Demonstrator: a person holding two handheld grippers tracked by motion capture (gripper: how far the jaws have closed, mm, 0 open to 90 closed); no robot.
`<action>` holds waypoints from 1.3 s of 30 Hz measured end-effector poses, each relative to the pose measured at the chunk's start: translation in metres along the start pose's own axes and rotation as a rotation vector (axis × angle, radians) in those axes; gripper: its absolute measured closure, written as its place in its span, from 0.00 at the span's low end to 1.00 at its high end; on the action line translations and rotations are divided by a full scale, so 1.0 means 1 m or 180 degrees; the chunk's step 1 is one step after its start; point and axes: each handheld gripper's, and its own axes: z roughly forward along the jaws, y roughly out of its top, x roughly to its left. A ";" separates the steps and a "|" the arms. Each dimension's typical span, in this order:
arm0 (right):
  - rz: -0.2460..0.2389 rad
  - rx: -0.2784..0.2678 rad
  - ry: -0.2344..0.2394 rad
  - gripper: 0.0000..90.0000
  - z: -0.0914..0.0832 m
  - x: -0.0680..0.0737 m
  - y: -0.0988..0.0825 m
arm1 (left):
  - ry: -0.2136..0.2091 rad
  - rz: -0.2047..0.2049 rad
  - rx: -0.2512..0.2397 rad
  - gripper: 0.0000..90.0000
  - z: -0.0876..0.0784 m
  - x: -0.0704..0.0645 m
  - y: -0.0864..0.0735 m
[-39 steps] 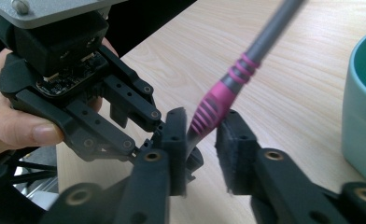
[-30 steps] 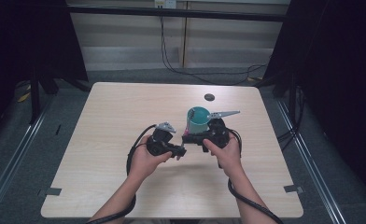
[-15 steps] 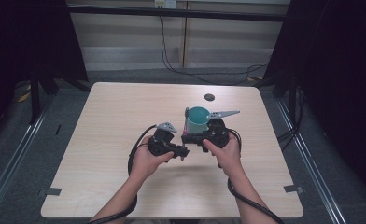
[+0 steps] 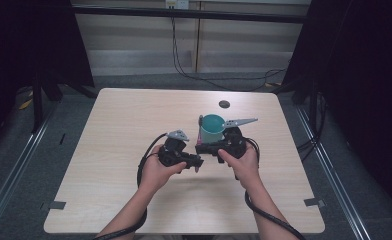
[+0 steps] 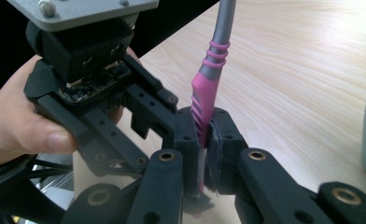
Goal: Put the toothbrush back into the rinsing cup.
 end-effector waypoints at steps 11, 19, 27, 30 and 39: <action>0.0066 -0.0054 -0.0010 0.92 -0.004 -0.002 -0.001 | 0.0078 0.0035 0.0023 0.90 -0.003 -0.002 0.005; 0.0181 -0.0245 -0.0061 0.68 -0.005 -0.003 0.000 | 0.0098 0.0002 0.0023 0.91 -0.004 -0.002 0.005; 0.0147 -0.0349 -0.0121 0.69 -0.015 -0.002 0.013 | 0.0058 -0.0024 0.0025 0.91 -0.001 -0.002 0.003; 0.0151 -0.0389 -0.0104 0.75 -0.016 -0.003 0.015 | 0.0028 -0.0037 0.0010 0.91 0.001 -0.001 0.002; 0.0162 -0.0454 -0.0062 0.90 -0.013 -0.001 0.015 | 0.0017 -0.0025 0.0007 0.91 0.003 -0.004 0.001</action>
